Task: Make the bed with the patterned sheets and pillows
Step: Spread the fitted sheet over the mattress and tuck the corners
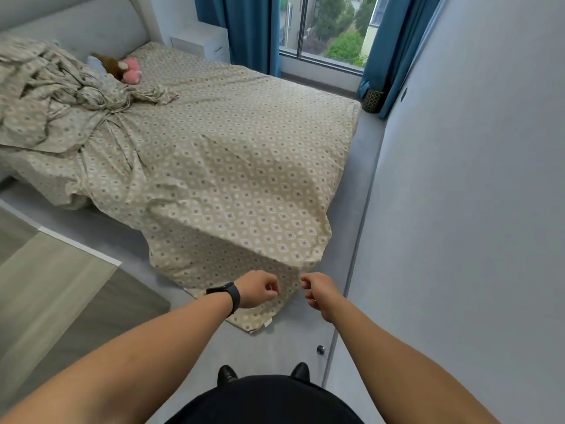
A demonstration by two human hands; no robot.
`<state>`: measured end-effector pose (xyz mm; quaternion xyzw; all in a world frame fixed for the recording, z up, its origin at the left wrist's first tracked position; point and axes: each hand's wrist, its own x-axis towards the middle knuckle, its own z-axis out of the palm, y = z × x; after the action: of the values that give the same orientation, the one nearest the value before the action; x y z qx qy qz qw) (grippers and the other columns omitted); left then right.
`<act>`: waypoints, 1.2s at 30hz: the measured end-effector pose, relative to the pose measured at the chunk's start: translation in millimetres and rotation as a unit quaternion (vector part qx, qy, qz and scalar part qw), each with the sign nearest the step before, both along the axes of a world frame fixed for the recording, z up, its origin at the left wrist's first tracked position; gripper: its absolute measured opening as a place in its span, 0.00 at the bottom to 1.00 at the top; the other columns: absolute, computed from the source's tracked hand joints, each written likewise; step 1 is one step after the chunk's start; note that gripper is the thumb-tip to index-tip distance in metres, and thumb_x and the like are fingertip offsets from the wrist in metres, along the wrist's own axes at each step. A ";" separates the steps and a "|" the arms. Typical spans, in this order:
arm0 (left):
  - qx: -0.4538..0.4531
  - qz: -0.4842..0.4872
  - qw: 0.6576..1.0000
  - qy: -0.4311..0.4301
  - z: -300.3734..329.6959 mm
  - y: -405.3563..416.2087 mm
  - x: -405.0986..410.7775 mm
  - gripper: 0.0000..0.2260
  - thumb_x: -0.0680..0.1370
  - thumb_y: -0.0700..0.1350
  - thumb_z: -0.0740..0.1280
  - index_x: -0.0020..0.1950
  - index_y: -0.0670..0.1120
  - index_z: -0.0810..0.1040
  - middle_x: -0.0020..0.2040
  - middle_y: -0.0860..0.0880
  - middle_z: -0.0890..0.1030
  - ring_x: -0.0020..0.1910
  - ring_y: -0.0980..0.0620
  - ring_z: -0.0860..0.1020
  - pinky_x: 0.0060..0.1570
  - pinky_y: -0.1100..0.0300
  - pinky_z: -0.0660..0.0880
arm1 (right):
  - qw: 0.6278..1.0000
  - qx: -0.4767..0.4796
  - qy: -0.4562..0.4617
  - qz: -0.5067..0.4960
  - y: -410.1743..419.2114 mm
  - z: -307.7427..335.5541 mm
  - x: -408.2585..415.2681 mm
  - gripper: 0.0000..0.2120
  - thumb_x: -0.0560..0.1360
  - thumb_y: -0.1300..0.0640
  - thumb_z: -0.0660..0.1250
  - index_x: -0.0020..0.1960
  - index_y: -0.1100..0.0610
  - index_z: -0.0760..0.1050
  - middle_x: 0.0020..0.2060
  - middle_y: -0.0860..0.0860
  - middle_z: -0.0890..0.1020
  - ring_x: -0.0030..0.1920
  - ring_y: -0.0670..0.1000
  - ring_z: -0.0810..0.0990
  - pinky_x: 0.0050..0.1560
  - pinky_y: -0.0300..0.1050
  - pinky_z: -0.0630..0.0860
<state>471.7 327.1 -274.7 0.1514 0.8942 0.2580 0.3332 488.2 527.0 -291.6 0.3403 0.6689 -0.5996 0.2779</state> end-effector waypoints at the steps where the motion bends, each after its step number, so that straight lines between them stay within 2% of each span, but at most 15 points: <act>1: -0.013 -0.004 1.000 -0.013 -2.9 -7.8 0.3 0.07 0.82 0.46 0.66 0.55 0.48 0.82 0.50 0.53 0.82 0.50 0.53 0.79 0.51 0.60 0.74 | 1.000 0.000 0.004 0.006 -3.2 0.8 -0.9 0.05 0.79 0.59 0.61 0.44 0.55 0.70 0.34 0.50 0.69 0.27 0.47 0.61 0.30 0.43 0.58; 7: -0.040 0.053 0.997 -0.044 -8.0 -62.6 -11.9 0.08 0.82 0.45 0.65 0.56 0.48 0.82 0.48 0.54 0.80 0.47 0.54 0.78 0.50 0.60 0.74 | 0.997 0.017 0.037 0.065 -30.0 0.4 -16.2 0.05 0.78 0.60 0.61 0.43 0.55 0.68 0.35 0.52 0.68 0.29 0.48 0.61 0.31 0.44 0.58; 10: -0.043 0.087 0.994 -0.041 -9.4 -86.9 -21.0 0.07 0.82 0.45 0.65 0.56 0.49 0.82 0.48 0.55 0.80 0.46 0.55 0.78 0.48 0.61 0.73 | 0.991 0.045 0.065 0.111 -46.2 3.1 -29.7 0.05 0.80 0.58 0.61 0.45 0.57 0.72 0.39 0.55 0.72 0.32 0.49 0.66 0.34 0.44 0.63; 13: -0.042 0.097 0.994 -0.038 -10.6 -104.1 -30.4 0.06 0.81 0.45 0.65 0.54 0.50 0.81 0.49 0.54 0.80 0.48 0.54 0.78 0.48 0.61 0.73 | 0.980 0.085 0.092 0.153 -62.7 12.3 -48.2 0.10 0.80 0.54 0.61 0.49 0.59 0.78 0.41 0.52 0.79 0.38 0.50 0.74 0.42 0.46 0.71; 15: -0.034 0.110 0.993 -0.028 -7.8 -113.7 -39.7 0.05 0.81 0.45 0.65 0.51 0.51 0.81 0.47 0.54 0.80 0.47 0.53 0.79 0.46 0.61 0.74 | 0.968 0.109 0.121 0.189 -75.3 25.4 -63.8 0.09 0.81 0.53 0.61 0.50 0.54 0.79 0.45 0.50 0.82 0.43 0.50 0.77 0.47 0.47 0.74; 17: -0.023 0.123 0.992 -0.013 -4.1 -119.3 -49.7 0.06 0.81 0.44 0.64 0.51 0.50 0.81 0.46 0.54 0.80 0.46 0.53 0.79 0.45 0.62 0.74 | 0.953 0.128 0.159 0.224 -86.6 39.9 -77.7 0.09 0.82 0.53 0.61 0.51 0.53 0.79 0.47 0.49 0.82 0.46 0.50 0.79 0.48 0.46 0.74; 21: -0.008 0.139 0.990 0.019 7.2 -126.3 -72.2 0.07 0.81 0.45 0.64 0.53 0.49 0.82 0.45 0.55 0.80 0.43 0.56 0.78 0.44 0.61 0.72 | 0.920 0.166 0.221 0.279 -107.2 60.0 -104.1 0.09 0.82 0.52 0.61 0.54 0.53 0.79 0.46 0.47 0.82 0.43 0.48 0.78 0.42 0.42 0.72; 23: -0.006 0.143 0.989 0.026 8.4 -129.2 -80.9 0.07 0.81 0.45 0.64 0.53 0.49 0.82 0.45 0.55 0.81 0.44 0.56 0.78 0.45 0.61 0.71 | 0.907 0.174 0.238 0.301 -115.2 62.2 -113.6 0.09 0.82 0.51 0.61 0.54 0.52 0.79 0.47 0.45 0.81 0.44 0.46 0.78 0.41 0.42 0.71; 29: 0.010 0.209 0.977 0.031 9.5 -148.5 -103.7 0.07 0.80 0.44 0.65 0.51 0.49 0.83 0.47 0.53 0.82 0.47 0.53 0.80 0.45 0.62 0.72 | 0.866 0.180 0.240 0.400 -132.2 52.5 -151.8 0.08 0.82 0.52 0.61 0.54 0.50 0.79 0.49 0.44 0.82 0.48 0.44 0.78 0.44 0.39 0.72; 32: 0.002 0.240 0.971 0.017 1.6 -162.3 -107.9 0.06 0.80 0.44 0.65 0.48 0.52 0.81 0.47 0.52 0.84 0.47 0.52 0.81 0.47 0.58 0.77 | 0.844 0.182 0.244 0.442 -143.0 42.1 -179.0 0.07 0.82 0.52 0.61 0.52 0.49 0.78 0.50 0.44 0.82 0.49 0.44 0.79 0.47 0.41 0.74; 36: -0.007 0.260 0.966 0.012 -18.6 -189.7 -115.9 0.06 0.79 0.43 0.66 0.46 0.52 0.81 0.45 0.53 0.83 0.47 0.52 0.81 0.49 0.58 0.76 | 0.826 0.186 0.228 0.481 -162.4 21.0 -203.6 0.07 0.81 0.53 0.61 0.51 0.49 0.78 0.47 0.45 0.82 0.47 0.46 0.80 0.51 0.48 0.79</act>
<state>355.8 137.3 -293.3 -0.0855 0.9084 0.3275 0.2455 284.6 364.6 -270.6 -0.1258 0.8909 -0.3152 0.3020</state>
